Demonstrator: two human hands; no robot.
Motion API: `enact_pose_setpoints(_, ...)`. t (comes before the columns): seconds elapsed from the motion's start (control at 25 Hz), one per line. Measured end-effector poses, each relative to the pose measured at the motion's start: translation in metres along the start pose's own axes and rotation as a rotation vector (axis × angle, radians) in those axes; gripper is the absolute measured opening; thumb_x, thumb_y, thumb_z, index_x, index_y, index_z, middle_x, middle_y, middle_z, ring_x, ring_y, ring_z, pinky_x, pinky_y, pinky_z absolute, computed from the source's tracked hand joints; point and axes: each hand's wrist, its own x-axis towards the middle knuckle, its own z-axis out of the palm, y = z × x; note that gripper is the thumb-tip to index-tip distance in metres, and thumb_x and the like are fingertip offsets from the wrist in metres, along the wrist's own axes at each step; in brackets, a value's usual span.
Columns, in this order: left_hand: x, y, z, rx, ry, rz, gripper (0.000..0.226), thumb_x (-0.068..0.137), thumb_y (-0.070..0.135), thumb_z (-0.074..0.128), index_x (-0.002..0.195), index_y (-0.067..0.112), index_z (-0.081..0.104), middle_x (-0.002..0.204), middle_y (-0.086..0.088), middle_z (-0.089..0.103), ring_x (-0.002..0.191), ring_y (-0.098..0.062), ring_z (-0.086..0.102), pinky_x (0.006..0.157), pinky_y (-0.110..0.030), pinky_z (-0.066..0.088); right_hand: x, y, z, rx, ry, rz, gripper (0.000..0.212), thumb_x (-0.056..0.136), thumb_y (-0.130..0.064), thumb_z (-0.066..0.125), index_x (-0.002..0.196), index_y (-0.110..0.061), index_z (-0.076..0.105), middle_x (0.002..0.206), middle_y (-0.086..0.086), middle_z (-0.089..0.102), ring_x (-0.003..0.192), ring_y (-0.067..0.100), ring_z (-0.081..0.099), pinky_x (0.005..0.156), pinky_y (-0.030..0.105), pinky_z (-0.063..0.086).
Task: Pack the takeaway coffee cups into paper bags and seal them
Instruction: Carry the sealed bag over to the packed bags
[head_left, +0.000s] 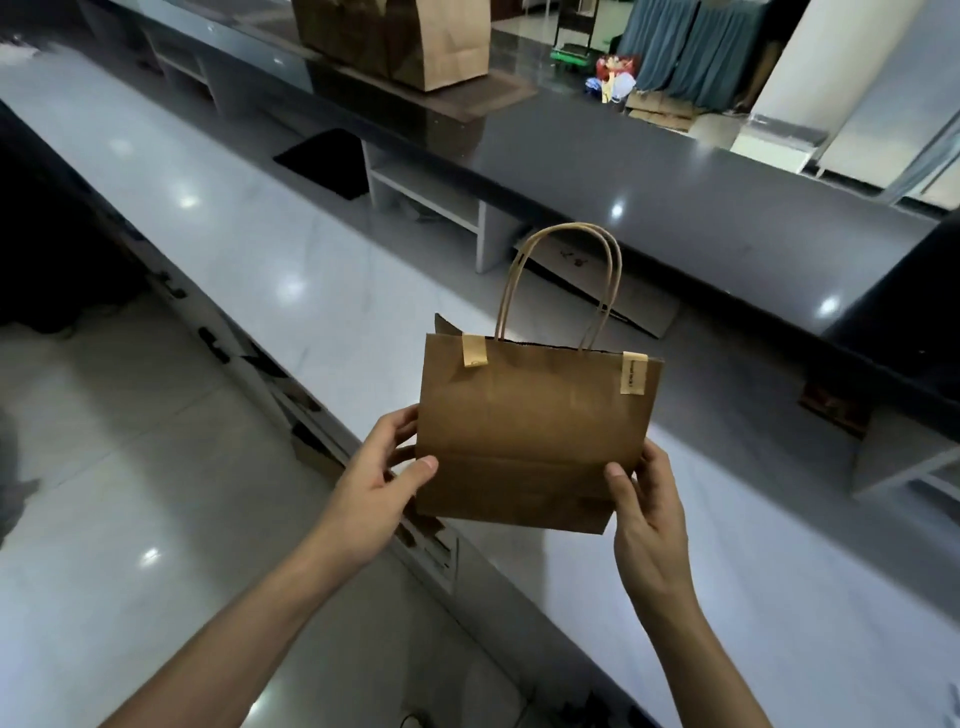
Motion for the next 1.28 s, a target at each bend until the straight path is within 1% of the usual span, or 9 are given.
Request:
enact_pose_setpoints(0.12, -0.001, 0.005, -0.038, -0.012, 0.049, 0.002, 0.047, 0.098, 0.0, 0.057, 0.131, 0.033, 0.052, 0.135, 0.008, 0.061, 0.124, -0.007, 0.058, 0.096, -0.023, 0.052, 0.009, -0.005, 0.043, 0.017, -0.044, -0.004, 0.026, 0.105, -0.026, 0.047, 0.129, -0.035, 0.051, 0.126, -0.012, 0.061, 0.106, -0.008, 0.06, 0.079, 0.007, 0.05)
enact_pose_setpoints(0.16, 0.0, 0.005, -0.049, -0.021, 0.068, -0.007, 0.047, 0.098, -0.001, 0.057, 0.132, 0.031, 0.052, 0.135, 0.006, 0.061, 0.124, -0.007, 0.059, 0.096, -0.021, 0.053, 0.013, -0.008, 0.054, 0.025, -0.065, 0.001, 0.026, 0.105, -0.026, 0.047, 0.129, -0.035, 0.052, 0.125, -0.012, 0.061, 0.106, -0.007, 0.06, 0.079, 0.008, 0.051)
enact_pose_setpoints(0.28, 0.001, 0.011, -0.078, -0.036, 0.121, -0.014, 0.047, 0.098, 0.001, 0.057, 0.135, 0.029, 0.051, 0.135, 0.004, 0.061, 0.125, -0.01, 0.058, 0.104, -0.029, 0.051, 0.023, -0.016, 0.088, 0.031, -0.108, -0.009, 0.027, 0.106, -0.025, 0.047, 0.131, -0.029, 0.055, 0.123, -0.008, 0.064, 0.106, -0.002, 0.061, 0.081, 0.013, 0.053)
enact_pose_setpoints(0.44, 0.013, 0.02, -0.107, -0.007, 0.192, 0.0, 0.051, 0.098, 0.004, 0.058, 0.143, 0.026, 0.048, 0.136, 0.006, 0.061, 0.127, -0.01, 0.057, 0.106, -0.031, 0.049, 0.05, -0.026, 0.121, 0.067, -0.177, -0.022, 0.029, 0.105, -0.024, 0.048, 0.132, -0.026, 0.057, 0.12, -0.008, 0.066, 0.109, 0.007, 0.063, 0.091, 0.029, 0.055)
enact_pose_setpoints(0.6, 0.035, 0.028, -0.124, 0.03, 0.216, 0.018, 0.051, 0.098, 0.005, 0.06, 0.141, 0.03, 0.049, 0.139, 0.009, 0.06, 0.13, -0.007, 0.055, 0.112, -0.042, 0.045, 0.084, -0.035, 0.144, 0.109, -0.225, -0.043, 0.026, 0.105, -0.019, 0.05, 0.128, -0.025, 0.06, 0.113, -0.005, 0.07, 0.104, 0.01, 0.066, 0.084, 0.025, 0.055)
enact_pose_setpoints(0.88, 0.102, 0.051, -0.141, 0.113, 0.209, 0.054, 0.05, 0.099, 0.004, 0.059, 0.135, 0.038, 0.052, 0.139, 0.017, 0.06, 0.135, -0.008, 0.052, 0.11, -0.042, 0.046, 0.172, -0.049, 0.184, 0.187, -0.182, -0.036, 0.019, 0.106, -0.016, 0.052, 0.117, -0.019, 0.067, 0.091, -0.013, 0.072, 0.087, 0.005, 0.066, 0.076, 0.029, 0.052)
enact_pose_setpoints(1.04, 0.154, 0.072, -0.14, 0.153, 0.219, 0.079, 0.052, 0.091, 0.023, 0.062, 0.14, 0.035, 0.052, 0.141, 0.017, 0.058, 0.13, -0.013, 0.057, 0.11, -0.05, 0.046, 0.228, -0.061, 0.195, 0.218, -0.137, -0.064, 0.025, 0.103, -0.013, 0.056, 0.126, -0.021, 0.061, 0.1, -0.014, 0.072, 0.09, -0.002, 0.066, 0.078, 0.017, 0.053)
enact_pose_setpoints(1.16, 0.186, 0.086, -0.134, 0.194, 0.226, 0.099, 0.056, 0.088, 0.028, 0.06, 0.143, 0.034, 0.05, 0.142, 0.02, 0.056, 0.128, -0.017, 0.058, 0.108, -0.05, 0.047, 0.266, -0.068, 0.198, 0.205, -0.113, -0.088, 0.031, 0.102, -0.017, 0.06, 0.132, -0.025, 0.058, 0.118, -0.002, 0.067, 0.102, 0.002, 0.065, 0.087, 0.022, 0.054)
enact_pose_setpoints(1.28, 0.208, 0.096, -0.129, 0.201, 0.236, 0.13, 0.056, 0.089, 0.026, 0.059, 0.143, 0.035, 0.049, 0.142, 0.021, 0.055, 0.127, -0.018, 0.059, 0.105, -0.051, 0.05, 0.297, -0.078, 0.201, 0.192, -0.124, -0.126, 0.031, 0.102, -0.019, 0.06, 0.131, -0.026, 0.057, 0.119, 0.001, 0.067, 0.107, 0.008, 0.064, 0.087, 0.023, 0.052)
